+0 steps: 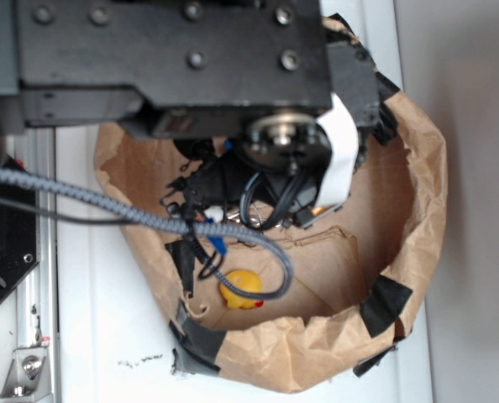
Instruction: Grab the silver keys.
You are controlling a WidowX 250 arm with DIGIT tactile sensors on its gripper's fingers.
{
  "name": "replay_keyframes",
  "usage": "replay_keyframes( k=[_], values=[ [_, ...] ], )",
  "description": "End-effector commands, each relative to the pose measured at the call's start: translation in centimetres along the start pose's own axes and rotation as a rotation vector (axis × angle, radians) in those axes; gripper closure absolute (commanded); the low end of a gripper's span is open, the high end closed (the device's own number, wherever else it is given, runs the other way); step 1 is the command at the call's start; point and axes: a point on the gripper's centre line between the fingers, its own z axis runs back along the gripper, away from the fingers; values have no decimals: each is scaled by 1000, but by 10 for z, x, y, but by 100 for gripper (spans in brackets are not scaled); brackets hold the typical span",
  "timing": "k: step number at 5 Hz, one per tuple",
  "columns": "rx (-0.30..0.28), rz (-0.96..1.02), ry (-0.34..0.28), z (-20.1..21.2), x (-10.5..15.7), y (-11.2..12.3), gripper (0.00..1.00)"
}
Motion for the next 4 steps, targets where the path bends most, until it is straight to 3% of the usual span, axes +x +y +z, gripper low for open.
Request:
replay_keyframes(
  k=[1,2,3,4],
  values=[
    [44,-120,-141,-4,-7,5,0],
    [-1,-148,-76,-13,-9,9,0],
    [-2,-248,-60,-22,-17,-12,0],
    [46,-258,-51,-31,-23,-27,0]
  ],
)
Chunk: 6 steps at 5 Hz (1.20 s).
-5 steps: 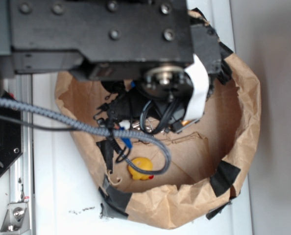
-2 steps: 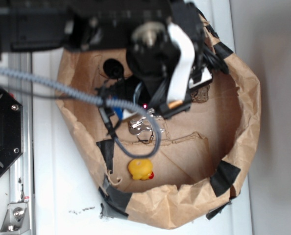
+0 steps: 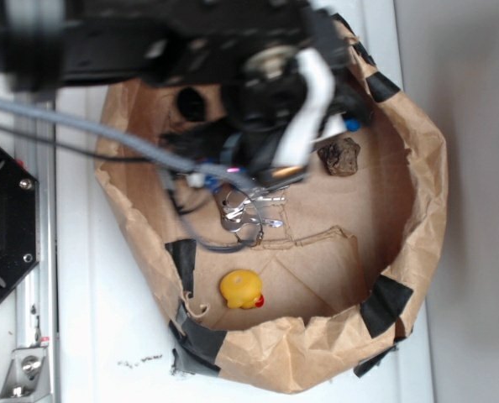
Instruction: Grab the silver keys.
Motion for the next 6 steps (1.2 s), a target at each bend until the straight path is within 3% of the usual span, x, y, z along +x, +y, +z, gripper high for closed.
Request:
replay_keyframes(
  k=[1,2,4,6],
  values=[
    [114,-88,-16,-10,8,-28,0],
    [107,-71,-44,-19,20,-24,0],
    [98,7,14,-30,48,-20,0],
    [137,36,62,-41,46,-23,0]
  ],
)
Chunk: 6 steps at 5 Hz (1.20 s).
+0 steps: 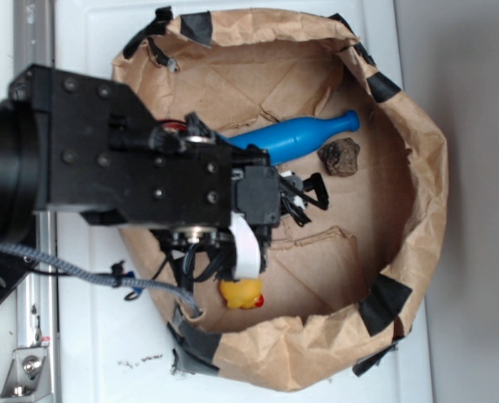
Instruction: Grab the silver keys.
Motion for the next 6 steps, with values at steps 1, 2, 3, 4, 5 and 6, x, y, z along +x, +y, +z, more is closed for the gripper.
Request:
replay_keyframes(
  k=[1,2,3,4,5,6],
  values=[
    [61,38,17,1,2,5,0],
    [47,44,14,2,1,9,0],
    [60,59,18,-2,0,13,0],
    [73,81,22,-7,6,19,0],
    [83,91,26,-14,13,27,0],
    [96,88,29,-18,15,31,0]
  ],
)
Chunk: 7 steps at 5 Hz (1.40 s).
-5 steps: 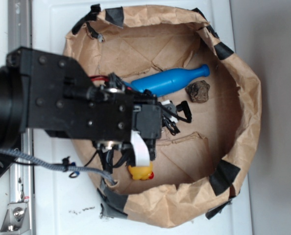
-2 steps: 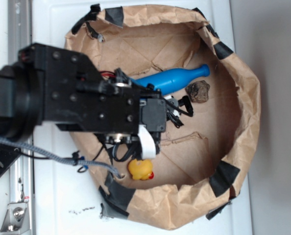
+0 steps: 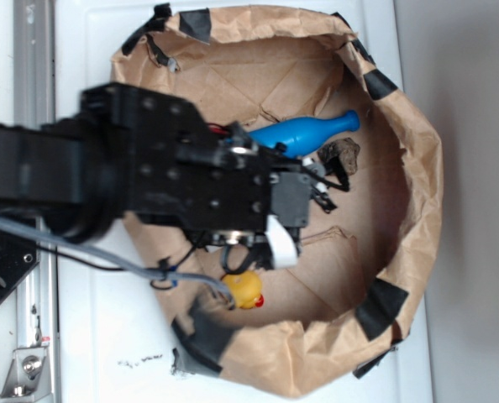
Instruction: Grab the silver keys.
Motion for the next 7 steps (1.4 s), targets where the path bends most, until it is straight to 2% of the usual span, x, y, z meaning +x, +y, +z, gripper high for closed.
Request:
replay_keyframes(
  k=[1,7],
  values=[
    [64,-4,-40,6,18,8,100],
    [94,6,-33,-2,25,16,100]
  ],
)
